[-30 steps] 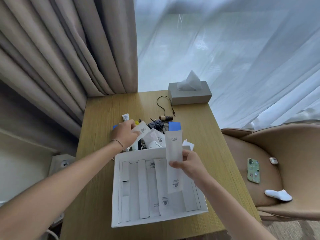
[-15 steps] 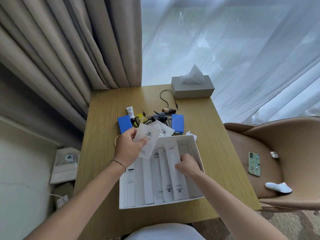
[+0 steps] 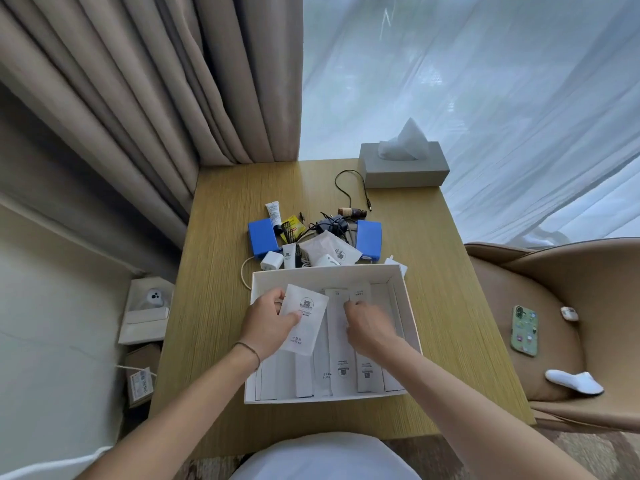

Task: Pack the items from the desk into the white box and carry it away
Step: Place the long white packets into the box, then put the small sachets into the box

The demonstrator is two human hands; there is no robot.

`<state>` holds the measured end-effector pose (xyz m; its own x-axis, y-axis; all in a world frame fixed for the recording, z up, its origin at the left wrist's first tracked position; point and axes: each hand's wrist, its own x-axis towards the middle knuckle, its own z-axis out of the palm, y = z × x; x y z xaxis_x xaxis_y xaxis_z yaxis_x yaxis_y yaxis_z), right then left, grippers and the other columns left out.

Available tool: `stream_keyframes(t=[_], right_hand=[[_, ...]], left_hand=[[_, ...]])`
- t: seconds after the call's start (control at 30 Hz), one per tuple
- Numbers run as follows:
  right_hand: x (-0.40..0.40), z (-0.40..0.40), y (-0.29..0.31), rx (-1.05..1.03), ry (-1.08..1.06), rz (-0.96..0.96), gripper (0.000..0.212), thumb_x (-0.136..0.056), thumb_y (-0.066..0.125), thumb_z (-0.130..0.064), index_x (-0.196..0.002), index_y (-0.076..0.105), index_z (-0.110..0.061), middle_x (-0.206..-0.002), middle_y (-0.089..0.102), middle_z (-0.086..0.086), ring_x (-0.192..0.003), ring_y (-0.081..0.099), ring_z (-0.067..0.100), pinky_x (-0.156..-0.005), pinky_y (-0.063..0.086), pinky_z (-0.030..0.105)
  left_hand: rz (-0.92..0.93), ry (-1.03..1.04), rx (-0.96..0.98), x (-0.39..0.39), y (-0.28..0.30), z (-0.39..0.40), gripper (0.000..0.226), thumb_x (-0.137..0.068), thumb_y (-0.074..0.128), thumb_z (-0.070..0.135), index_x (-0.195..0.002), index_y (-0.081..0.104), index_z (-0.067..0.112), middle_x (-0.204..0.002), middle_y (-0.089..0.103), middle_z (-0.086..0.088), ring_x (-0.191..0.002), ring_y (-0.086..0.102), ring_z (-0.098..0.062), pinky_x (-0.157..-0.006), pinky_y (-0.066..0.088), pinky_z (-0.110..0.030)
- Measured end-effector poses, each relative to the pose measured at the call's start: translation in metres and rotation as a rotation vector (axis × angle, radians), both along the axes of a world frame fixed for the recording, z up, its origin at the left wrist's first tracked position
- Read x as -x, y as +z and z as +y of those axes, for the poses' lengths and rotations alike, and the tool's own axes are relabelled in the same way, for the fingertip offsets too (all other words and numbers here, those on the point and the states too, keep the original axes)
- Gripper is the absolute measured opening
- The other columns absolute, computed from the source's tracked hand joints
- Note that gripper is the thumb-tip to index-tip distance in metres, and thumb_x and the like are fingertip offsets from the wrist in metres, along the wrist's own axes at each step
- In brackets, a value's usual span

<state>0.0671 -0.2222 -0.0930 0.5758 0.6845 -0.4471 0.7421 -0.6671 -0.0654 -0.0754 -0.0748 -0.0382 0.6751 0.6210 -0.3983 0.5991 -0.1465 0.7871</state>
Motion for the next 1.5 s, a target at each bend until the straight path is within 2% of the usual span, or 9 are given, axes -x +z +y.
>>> stream_keyframes(t=[0.2, 0.3, 0.43, 0.63, 0.83, 0.97, 1.13, 1.3, 1.5], right_hand=[[0.006, 0.004, -0.009, 0.029, -0.145, 0.128, 0.035, -0.087, 0.056, -0.003, -0.122, 0.056, -0.008, -0.119, 0.057, 0.015, -0.103, 0.062, 0.036, -0.069, 0.042, 0.036], [0.005, 0.005, -0.009, 0.067, -0.115, 0.161, 0.031, -0.088, 0.055, -0.005, -0.119, 0.059, -0.009, -0.114, 0.062, 0.012, -0.101, 0.063, 0.033, -0.068, 0.044, 0.035], [0.001, 0.000, -0.001, 0.052, -0.127, 0.151, 0.020, -0.091, 0.053, -0.010, -0.108, 0.063, -0.013, -0.088, 0.059, 0.004, -0.081, 0.058, 0.026, -0.063, 0.045, 0.032], [-0.003, -0.017, 0.008, -0.047, -0.205, 0.151, 0.007, -0.093, 0.051, -0.014, -0.093, 0.058, -0.012, -0.088, 0.062, 0.006, -0.080, 0.060, 0.027, -0.061, 0.046, 0.032], [-0.001, -0.027, 0.014, -0.121, -0.236, 0.172, 0.016, -0.094, 0.051, -0.018, -0.101, 0.064, -0.012, -0.094, 0.067, 0.008, -0.080, 0.060, 0.027, -0.061, 0.047, 0.032], [-0.001, -0.031, 0.016, -0.138, -0.236, 0.172, 0.018, -0.095, 0.051, -0.021, -0.102, 0.065, -0.013, -0.095, 0.069, 0.008, -0.081, 0.063, 0.027, -0.062, 0.050, 0.033], [0.000, -0.031, 0.022, -0.165, -0.236, 0.167, 0.020, -0.095, 0.050, -0.023, -0.102, 0.067, -0.015, -0.097, 0.070, 0.006, -0.085, 0.065, 0.027, -0.068, 0.056, 0.036], [-0.008, -0.024, 0.041, -0.318, -0.252, 0.142, 0.022, -0.093, 0.049, -0.022, -0.094, 0.070, -0.017, -0.091, 0.073, 0.002, -0.080, 0.066, 0.026, -0.069, 0.056, 0.036], [-0.035, 0.007, 0.076, -0.534, -0.296, 0.111, 0.017, -0.093, 0.054, -0.021, -0.092, 0.071, -0.019, -0.086, 0.074, -0.003, -0.077, 0.065, 0.020, -0.062, 0.048, 0.030]], left_hand=[[0.076, -0.053, -0.036, 0.000, -0.014, -0.005, 0.042, -0.086, 0.074, 0.010, -0.112, 0.049, 0.031, -0.109, 0.068, 0.002, -0.094, 0.068, -0.016, -0.075, 0.062, -0.036], [0.106, -0.109, -0.041, -0.004, -0.020, -0.011, 0.052, -0.083, 0.075, 0.005, -0.116, 0.046, 0.033, -0.109, 0.064, 0.002, -0.096, 0.068, -0.017, -0.071, 0.063, -0.034], [0.154, -0.215, -0.058, -0.012, -0.030, -0.022, 0.042, -0.081, 0.076, 0.006, -0.106, 0.052, 0.031, -0.107, 0.064, 0.002, -0.093, 0.065, -0.017, -0.062, 0.057, -0.022], [0.213, -0.325, -0.071, -0.016, -0.056, -0.046, 0.038, -0.083, 0.077, 0.008, -0.103, 0.052, 0.029, -0.108, 0.064, 0.001, -0.093, 0.063, -0.016, -0.053, 0.053, -0.013], [0.302, -0.504, -0.364, -0.017, -0.070, -0.059, 0.029, -0.089, 0.070, 0.022, -0.114, 0.057, 0.028, -0.109, 0.069, 0.001, -0.085, 0.060, -0.013, -0.065, 0.053, -0.020], [0.353, -0.703, -0.822, -0.022, -0.075, -0.059, 0.035, -0.088, 0.070, 0.034, -0.121, 0.065, 0.022, -0.121, 0.062, -0.005, -0.111, 0.054, -0.024, -0.082, 0.049, -0.034], [0.428, -0.750, -0.878, -0.023, -0.083, -0.059, 0.042, -0.091, 0.067, 0.038, -0.128, 0.060, 0.021, -0.137, 0.053, -0.010, -0.127, 0.043, -0.029, -0.101, 0.040, -0.041], [0.306, -0.630, -0.807, -0.024, -0.069, -0.058, 0.047, -0.094, 0.060, 0.047, -0.134, 0.052, 0.026, -0.134, 0.055, -0.005, -0.124, 0.048, -0.025, -0.101, 0.041, -0.039], [-0.065, -0.518, -0.796, -0.033, -0.014, -0.039, 0.027, -0.092, 0.063, 0.031, -0.118, 0.066, 0.026, -0.109, 0.067, 0.004, -0.099, 0.061, -0.018, -0.083, 0.053, -0.033]])
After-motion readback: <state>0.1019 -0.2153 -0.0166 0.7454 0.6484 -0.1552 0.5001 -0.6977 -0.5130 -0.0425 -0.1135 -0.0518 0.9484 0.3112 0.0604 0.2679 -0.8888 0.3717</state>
